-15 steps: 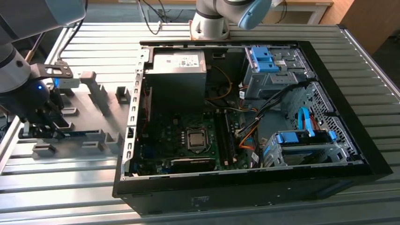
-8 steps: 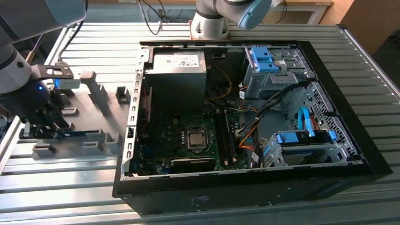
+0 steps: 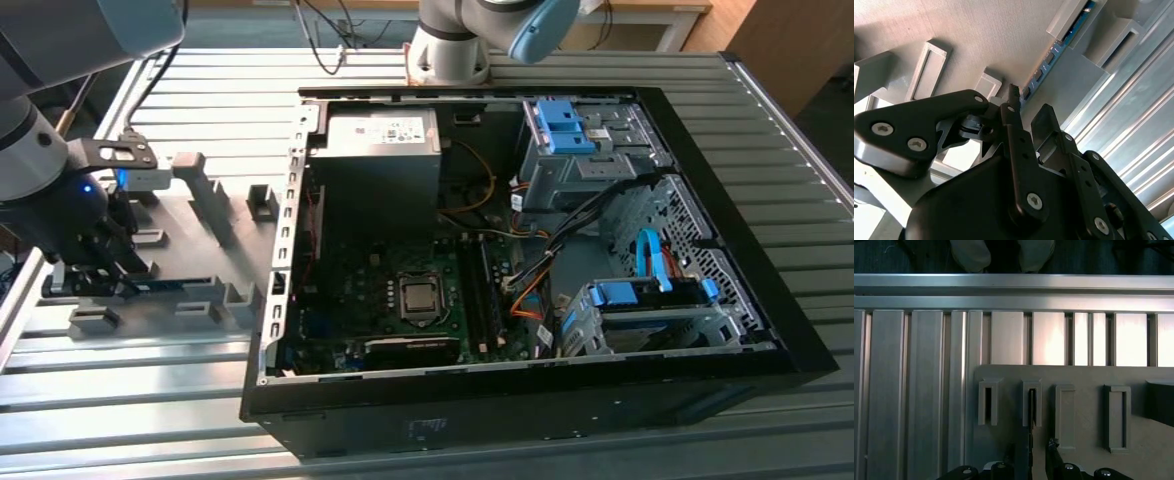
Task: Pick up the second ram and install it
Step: 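Pick up the second ram and move it above second insertion slot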
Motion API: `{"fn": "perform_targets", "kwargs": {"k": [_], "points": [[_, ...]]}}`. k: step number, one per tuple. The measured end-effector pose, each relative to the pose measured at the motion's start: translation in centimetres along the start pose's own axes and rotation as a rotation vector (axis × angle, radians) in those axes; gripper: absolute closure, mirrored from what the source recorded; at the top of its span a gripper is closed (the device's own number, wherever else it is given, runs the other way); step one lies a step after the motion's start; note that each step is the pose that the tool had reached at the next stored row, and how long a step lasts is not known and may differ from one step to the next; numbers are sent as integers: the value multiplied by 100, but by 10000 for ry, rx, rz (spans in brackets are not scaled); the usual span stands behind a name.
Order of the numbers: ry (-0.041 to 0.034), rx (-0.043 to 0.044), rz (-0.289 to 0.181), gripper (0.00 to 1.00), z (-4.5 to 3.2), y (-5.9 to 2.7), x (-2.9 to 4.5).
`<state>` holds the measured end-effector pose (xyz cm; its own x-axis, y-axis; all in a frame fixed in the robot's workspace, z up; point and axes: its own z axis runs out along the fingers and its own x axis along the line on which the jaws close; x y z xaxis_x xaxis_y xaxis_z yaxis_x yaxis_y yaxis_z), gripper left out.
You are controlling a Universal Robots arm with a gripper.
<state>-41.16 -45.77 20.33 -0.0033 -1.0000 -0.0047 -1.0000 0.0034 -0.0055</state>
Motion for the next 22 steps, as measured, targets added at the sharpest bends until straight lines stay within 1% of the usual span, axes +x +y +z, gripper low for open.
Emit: {"fn": "perform_targets", "kwargs": {"k": [6, 11, 22], "points": [[0, 1, 0, 63, 3, 0, 0], [0, 0, 0, 63, 35, 0, 0], [0, -12, 0, 63, 76, 1, 0]]}}
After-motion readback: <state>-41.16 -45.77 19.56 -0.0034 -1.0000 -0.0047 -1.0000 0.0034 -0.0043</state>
